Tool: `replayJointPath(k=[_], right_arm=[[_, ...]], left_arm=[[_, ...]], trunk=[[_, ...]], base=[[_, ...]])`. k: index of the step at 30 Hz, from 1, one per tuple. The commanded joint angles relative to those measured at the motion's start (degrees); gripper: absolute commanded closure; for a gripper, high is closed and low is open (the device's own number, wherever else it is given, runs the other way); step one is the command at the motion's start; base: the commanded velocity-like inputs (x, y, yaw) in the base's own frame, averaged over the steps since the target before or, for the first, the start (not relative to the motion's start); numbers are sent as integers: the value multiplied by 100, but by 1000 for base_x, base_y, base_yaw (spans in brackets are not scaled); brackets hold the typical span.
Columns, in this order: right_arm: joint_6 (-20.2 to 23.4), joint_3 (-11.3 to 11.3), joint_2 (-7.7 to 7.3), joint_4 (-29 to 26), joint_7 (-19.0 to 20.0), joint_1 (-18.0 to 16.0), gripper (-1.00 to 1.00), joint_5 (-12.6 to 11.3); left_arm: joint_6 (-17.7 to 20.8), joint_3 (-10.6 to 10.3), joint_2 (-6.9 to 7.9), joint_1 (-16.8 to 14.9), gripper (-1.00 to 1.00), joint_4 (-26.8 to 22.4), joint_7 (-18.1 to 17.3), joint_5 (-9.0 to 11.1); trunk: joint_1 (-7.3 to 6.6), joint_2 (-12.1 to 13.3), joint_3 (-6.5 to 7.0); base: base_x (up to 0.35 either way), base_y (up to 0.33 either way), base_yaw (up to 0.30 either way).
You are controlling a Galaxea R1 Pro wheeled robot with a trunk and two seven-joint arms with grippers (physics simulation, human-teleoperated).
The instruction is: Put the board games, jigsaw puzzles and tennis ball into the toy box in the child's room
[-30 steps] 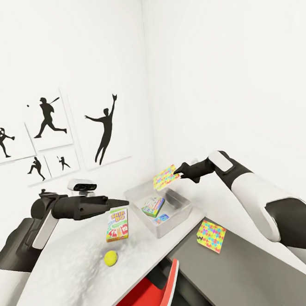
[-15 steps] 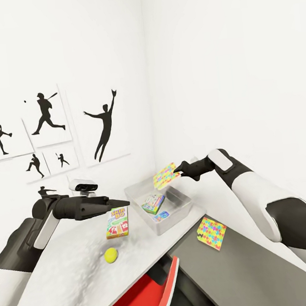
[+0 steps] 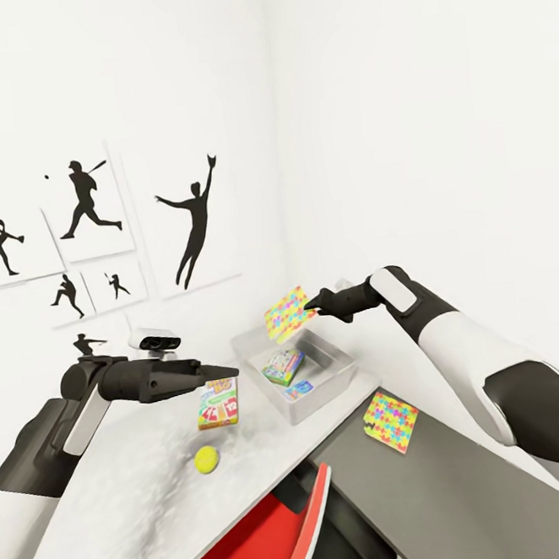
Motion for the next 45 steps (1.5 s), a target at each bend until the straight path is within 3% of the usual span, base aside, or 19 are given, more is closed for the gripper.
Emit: replayJointPath(k=[1,6,12,16,45], right_arm=[[6,40,-7,-7,-8,-3,100,-28],[6,49,-44,-7,-2,-3,100,9],[6,38,-14,-7,7,-3,100,511],[6,30,-9,-7,10,-3,100,650],[-38,15,-62,28,11,-3,100,694]], left_arm=[[61,-15,3,-4,-100,2,-25,4],[61,-31,-3,-4,-100,2,-25,-3],[61,-34,-4,-4,-100,2,-25,-5],[61,-34,-10,-4,-100,2,-25,-9],[46,-34,-13,-4,-100,2,-25,-58]], trunk=[[2,-5,-12],[2,-5,-58],[2,-5,-113],[2,-5,-150],[2,-5,-419]], base=[[0,0,62],[0,0,62],[0,0,62],[0,0,62],[0,0,26]])
